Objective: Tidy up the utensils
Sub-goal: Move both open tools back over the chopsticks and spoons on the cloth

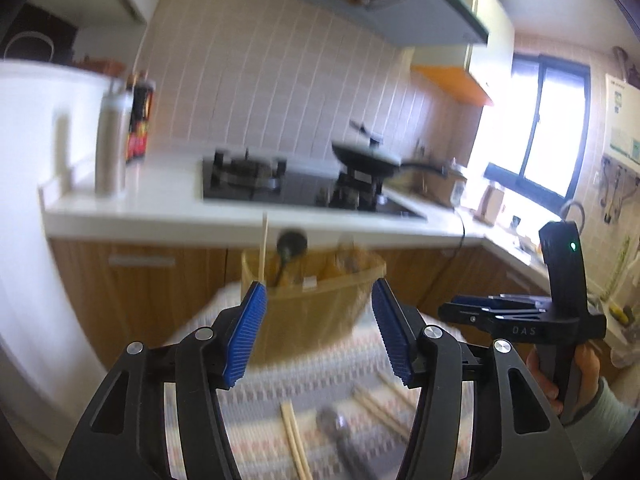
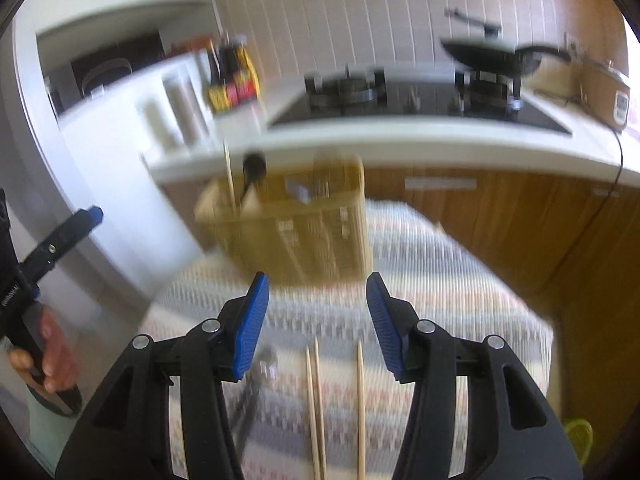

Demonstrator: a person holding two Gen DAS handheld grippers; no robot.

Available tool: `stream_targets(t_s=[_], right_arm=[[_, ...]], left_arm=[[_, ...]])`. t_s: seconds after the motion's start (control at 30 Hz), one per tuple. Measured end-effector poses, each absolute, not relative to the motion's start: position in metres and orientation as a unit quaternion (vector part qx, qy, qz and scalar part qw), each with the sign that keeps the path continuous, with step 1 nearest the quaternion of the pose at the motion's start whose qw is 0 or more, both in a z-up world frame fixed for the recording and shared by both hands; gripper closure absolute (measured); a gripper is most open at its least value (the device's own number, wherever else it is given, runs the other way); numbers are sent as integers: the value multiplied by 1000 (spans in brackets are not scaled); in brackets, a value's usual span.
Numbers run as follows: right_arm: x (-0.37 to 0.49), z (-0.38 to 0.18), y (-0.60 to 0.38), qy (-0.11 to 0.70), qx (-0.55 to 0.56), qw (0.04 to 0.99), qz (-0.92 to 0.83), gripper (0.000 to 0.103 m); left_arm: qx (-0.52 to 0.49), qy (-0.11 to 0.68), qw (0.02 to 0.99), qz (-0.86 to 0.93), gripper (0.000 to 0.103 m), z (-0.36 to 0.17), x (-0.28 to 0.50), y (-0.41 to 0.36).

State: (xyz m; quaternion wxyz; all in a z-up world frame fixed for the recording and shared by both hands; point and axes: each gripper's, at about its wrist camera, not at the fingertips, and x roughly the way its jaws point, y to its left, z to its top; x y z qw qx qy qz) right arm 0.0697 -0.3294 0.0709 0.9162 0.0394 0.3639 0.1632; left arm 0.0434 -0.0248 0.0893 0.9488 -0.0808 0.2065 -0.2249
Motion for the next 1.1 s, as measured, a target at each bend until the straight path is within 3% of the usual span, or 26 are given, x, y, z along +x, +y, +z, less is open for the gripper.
stream_targets(t_s=[0.33, 0.43, 0.53, 0.67, 1.1], right_arm=[[57, -10, -321, 508, -4, 848, 154, 56], [63, -31, -323, 544, 3, 824, 157, 56], [71, -47, -330, 567, 7, 812, 142, 66], [79, -58, -337, 584, 21, 799, 139, 70], [93, -78, -329, 612, -4, 780, 129, 71]], left_arm=[[-31, 455, 872, -176, 51, -14, 70, -40], [-35, 495, 849, -182, 51, -37, 79, -45], [-16, 510, 842, -177, 51, -51, 82, -53], [12, 526, 834, -166, 57, -60, 87, -65], [71, 550, 818, -154, 61, -68, 106, -88]])
